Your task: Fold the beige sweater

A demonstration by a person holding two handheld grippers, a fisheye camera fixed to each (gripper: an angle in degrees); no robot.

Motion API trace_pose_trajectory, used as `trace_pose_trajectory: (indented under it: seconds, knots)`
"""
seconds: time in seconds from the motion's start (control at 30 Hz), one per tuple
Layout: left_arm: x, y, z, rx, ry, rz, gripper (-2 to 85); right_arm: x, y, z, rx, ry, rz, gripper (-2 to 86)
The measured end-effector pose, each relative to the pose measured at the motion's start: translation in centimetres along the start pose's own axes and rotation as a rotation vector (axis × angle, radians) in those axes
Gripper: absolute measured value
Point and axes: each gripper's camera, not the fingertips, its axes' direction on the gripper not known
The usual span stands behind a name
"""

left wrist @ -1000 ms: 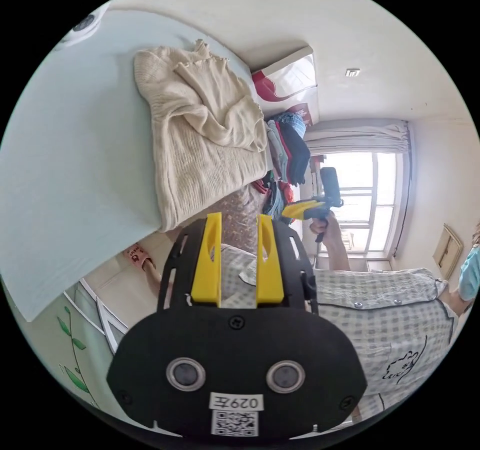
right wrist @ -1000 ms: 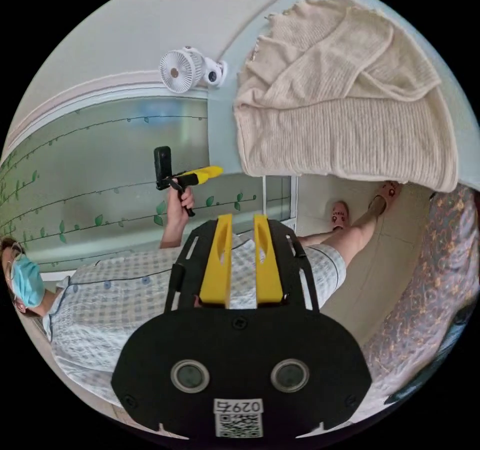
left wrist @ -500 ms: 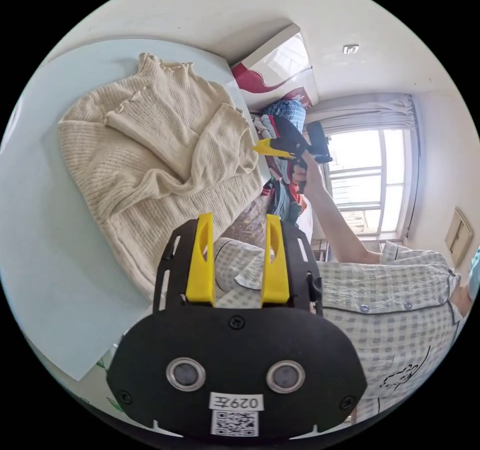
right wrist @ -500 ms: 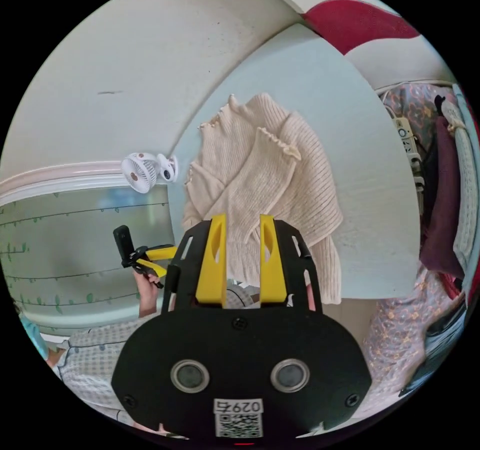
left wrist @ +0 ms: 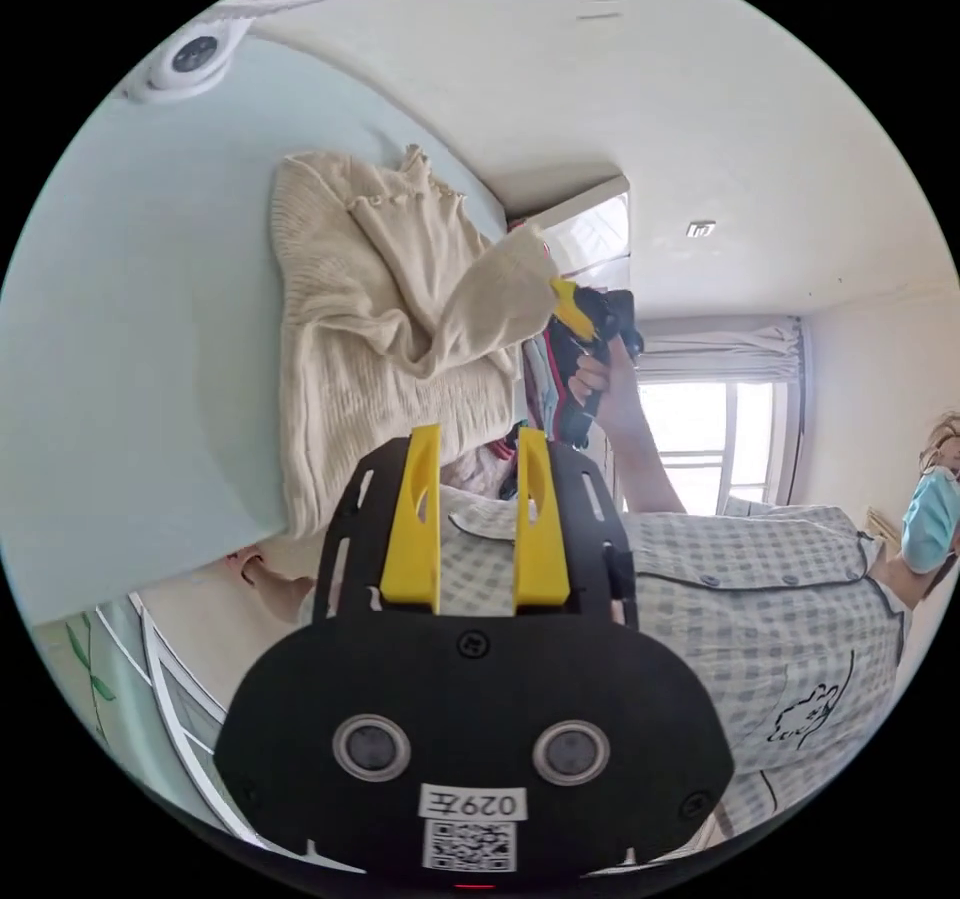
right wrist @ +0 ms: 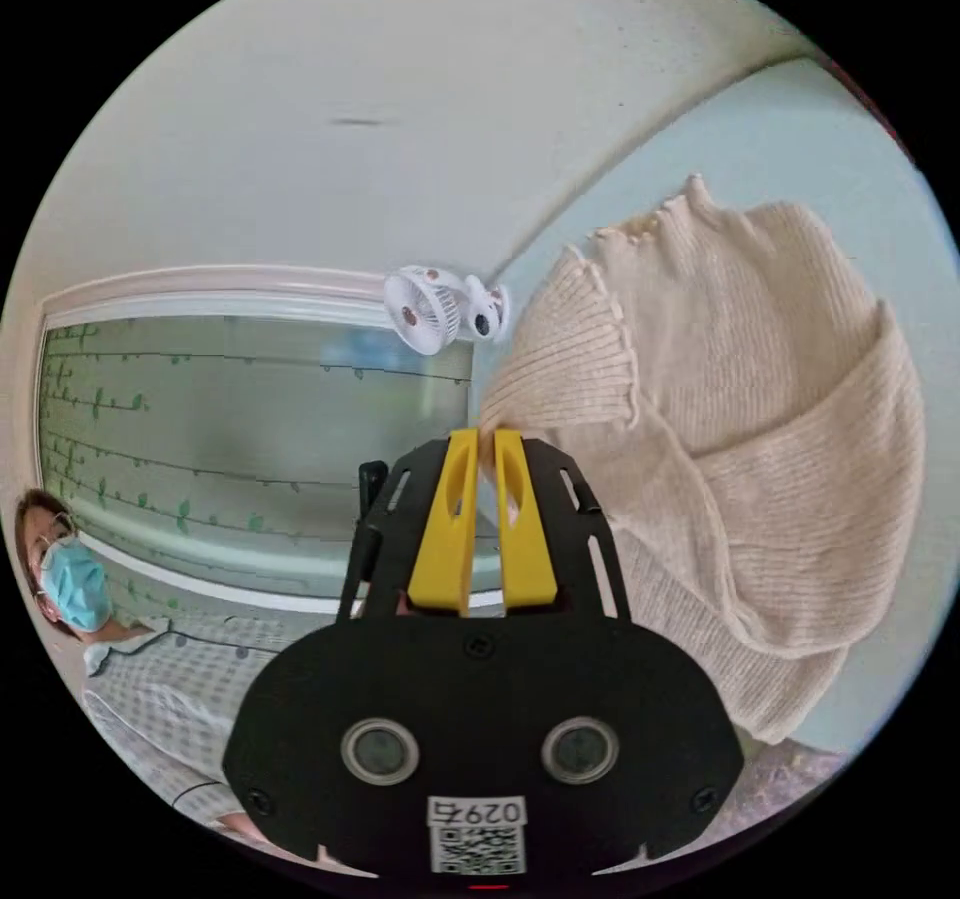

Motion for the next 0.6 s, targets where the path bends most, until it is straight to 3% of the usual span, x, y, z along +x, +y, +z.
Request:
trace_pose_trajectory:
  seconds: [0.2, 0.27, 0.37, 0.43, 0.53, 0.6]
  knots:
    - [-2.1, 7.2, -5.3, 0.120, 0.015, -0.051, 9.3, -11.6, -0.3, 16.2, -0.357, -0.075, -0.297, 2.7]
    - [-2.7, 9.7, -6.6, 0.155, -0.004, -0.067, 7.5, -12.7, 0.7, 21.9, -0.498, -0.068, -0.300, 4.1]
    - [-4.4, 13.8, -8.5, 0.200, 0.003, -0.126, 6.4, -13.1, 3.1, 28.6, -0.716, -0.209, -0.259, 6.8]
    - [-5.4, 16.0, -9.4, 0.237, 0.026, -0.160, 6.4, -13.5, 4.3, 28.4, -0.674, -0.250, -0.266, 5.9]
    - [-6.8, 18.4, -10.3, 0.264, 0.039, -0.214, 6.4, -13.9, 5.1, 24.8, -0.617, 0.058, -0.365, 4.3]
    - [-7.6, 18.7, -10.2, 0.253, 0.038, -0.240, 6.4, -12.1, 4.7, 19.9, -0.515, 0.420, -0.299, 10.3]
